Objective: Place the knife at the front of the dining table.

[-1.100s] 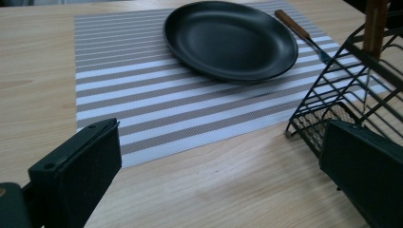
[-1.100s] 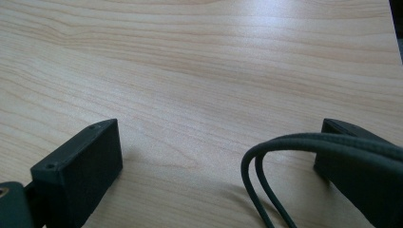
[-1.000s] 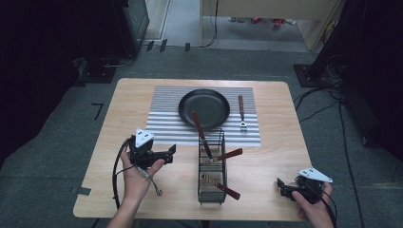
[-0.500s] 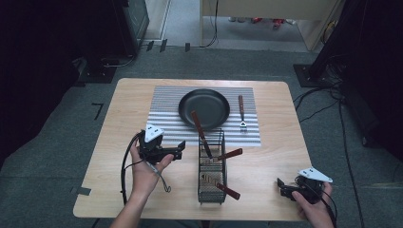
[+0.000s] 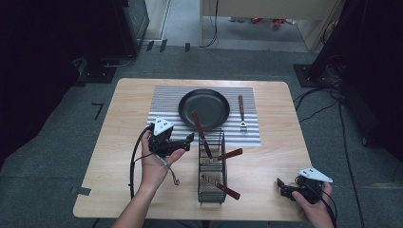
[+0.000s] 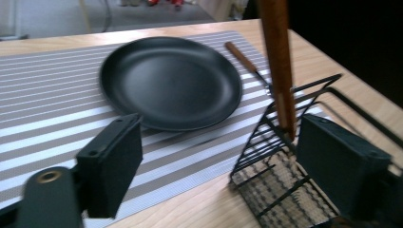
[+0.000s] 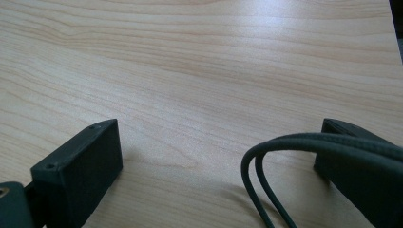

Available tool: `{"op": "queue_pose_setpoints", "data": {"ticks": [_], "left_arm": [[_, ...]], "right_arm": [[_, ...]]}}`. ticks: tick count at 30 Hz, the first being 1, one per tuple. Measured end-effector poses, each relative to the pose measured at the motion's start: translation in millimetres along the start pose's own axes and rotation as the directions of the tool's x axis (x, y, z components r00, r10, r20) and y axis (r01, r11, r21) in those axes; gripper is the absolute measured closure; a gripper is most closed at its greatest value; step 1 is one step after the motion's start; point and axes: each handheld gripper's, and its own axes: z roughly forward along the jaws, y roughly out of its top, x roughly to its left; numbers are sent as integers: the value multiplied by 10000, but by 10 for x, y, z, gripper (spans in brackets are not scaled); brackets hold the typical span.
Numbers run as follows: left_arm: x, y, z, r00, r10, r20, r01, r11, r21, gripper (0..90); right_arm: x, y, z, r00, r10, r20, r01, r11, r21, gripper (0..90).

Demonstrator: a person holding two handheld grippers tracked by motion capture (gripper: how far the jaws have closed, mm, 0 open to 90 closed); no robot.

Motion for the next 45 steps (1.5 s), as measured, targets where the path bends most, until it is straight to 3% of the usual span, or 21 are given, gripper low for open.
{"op": "queue_pose_setpoints", "data": {"ticks": [6, 9, 12, 15, 25, 31, 35, 37, 40, 45], "left_arm": [[-42, 33, 68, 9984, 80, 564, -85, 9999, 79, 360], [-75, 34, 93, 9991, 120, 410, -117, 9999, -93, 501], [-84, 46, 132, 9957, -67, 925, 71, 10000, -37, 514], [-108, 53, 171, 9935, -77, 1139, 75, 10000, 21, 542], [-189, 68, 251, 9925, 256, 1196, -254, 9997, -36, 726], [-163, 88, 221, 9801, -191, 1974, 213, 9997, -88, 776], [-179, 103, 169, 9629, -316, 2680, 401, 9989, -262, 814], [-208, 115, 125, 9650, -112, 2620, 242, 9986, -465, 820], [-222, 132, 32, 9573, 34, 2891, 242, 9955, -916, 821], [-241, 136, -187, 9529, 321, 3017, 225, 9842, -1755, 822]], "right_arm": [[0, 0, -1, 10000, 0, -4, 0, 10000, 4, 14], [0, 0, -1, 10000, 2, -4, -2, 10000, 3, 14], [0, 0, -1, 10000, 2, -5, -2, 10000, 5, 14], [-1, 0, -1, 10000, -4, -4, 4, 10000, 2, 14], [-2, 0, -1, 10000, 2, -12, -2, 10000, 4, 14], [-2, 0, -1, 10000, 7, -16, -7, 10000, 2, 14], [-2, 0, -1, 10000, 0, -13, 0, 10000, -1, 14], [-2, -1, -1, 10000, -3, -13, 3, 10000, 0, 14], [-2, 0, 0, 10000, 5, -9, -5, 10000, -3, 14], [-1, 0, -1, 10000, 12, -11, -12, 10000, -4, 14]]}}
